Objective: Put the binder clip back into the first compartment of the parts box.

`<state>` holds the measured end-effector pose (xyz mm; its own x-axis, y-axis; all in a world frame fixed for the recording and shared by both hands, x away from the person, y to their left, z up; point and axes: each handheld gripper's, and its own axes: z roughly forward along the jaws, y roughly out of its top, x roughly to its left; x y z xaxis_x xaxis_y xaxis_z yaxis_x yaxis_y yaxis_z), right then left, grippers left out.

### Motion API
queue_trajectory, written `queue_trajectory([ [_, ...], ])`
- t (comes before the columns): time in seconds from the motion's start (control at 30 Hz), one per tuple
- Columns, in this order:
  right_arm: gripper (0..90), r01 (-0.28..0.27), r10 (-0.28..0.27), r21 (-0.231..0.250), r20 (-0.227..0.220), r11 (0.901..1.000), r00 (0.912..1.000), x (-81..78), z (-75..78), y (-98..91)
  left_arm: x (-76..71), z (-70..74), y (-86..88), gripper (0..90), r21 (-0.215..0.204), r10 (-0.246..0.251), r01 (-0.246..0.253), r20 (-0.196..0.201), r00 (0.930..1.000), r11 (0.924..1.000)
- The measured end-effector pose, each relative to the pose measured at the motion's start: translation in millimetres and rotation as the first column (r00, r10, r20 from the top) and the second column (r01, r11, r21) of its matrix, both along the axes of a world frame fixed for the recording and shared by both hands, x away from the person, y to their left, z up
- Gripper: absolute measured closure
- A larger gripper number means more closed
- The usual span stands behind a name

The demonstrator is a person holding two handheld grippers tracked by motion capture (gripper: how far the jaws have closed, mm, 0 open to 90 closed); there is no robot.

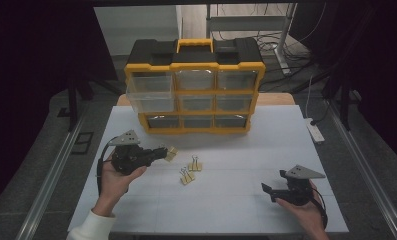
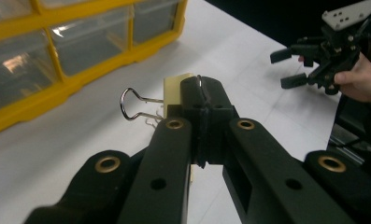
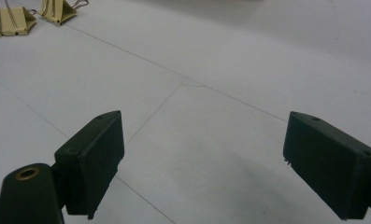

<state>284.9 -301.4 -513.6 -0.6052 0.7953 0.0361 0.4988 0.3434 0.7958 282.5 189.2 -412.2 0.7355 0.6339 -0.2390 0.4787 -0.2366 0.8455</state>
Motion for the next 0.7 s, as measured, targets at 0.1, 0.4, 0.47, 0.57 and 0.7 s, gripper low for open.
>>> queue_trajectory([
  [0.1,12.9,0.000,0.000,0.000,-0.001,1.0000,1.0000,0.1,-0.2,0.1,-1.6,3.3,1.8,89.2,-0.021,0.004,-0.004,0.012,0.9999,0.9998],
  [0.4,12.9,-0.001,0.001,0.002,-0.002,1.0000,1.0000,0.1,0.2,0.4,-6.0,17.1,1.8,89.2,-0.048,0.018,-0.016,0.053,0.9985,0.9987],
  [0.47,12.9,-0.002,0.002,0.002,-0.001,1.0000,1.0000,0.5,-0.1,0.3,-6.4,20.6,0.7,89.1,-0.054,0.016,-0.012,0.065,0.9978,0.9985],
  [0.57,12.9,-0.003,0.003,0.001,0.001,1.0000,1.0000,0.6,0.1,0.2,-6.5,23.3,0.0,89.1,-0.057,0.018,-0.014,0.072,0.9972,0.9983],
  [0.7,12.8,0.000,0.000,-0.001,0.000,1.0000,1.0000,0.4,0.2,0.1,-5.7,31.0,1.7,89.2,-0.078,0.024,-0.016,0.093,0.9954,0.9968],
])
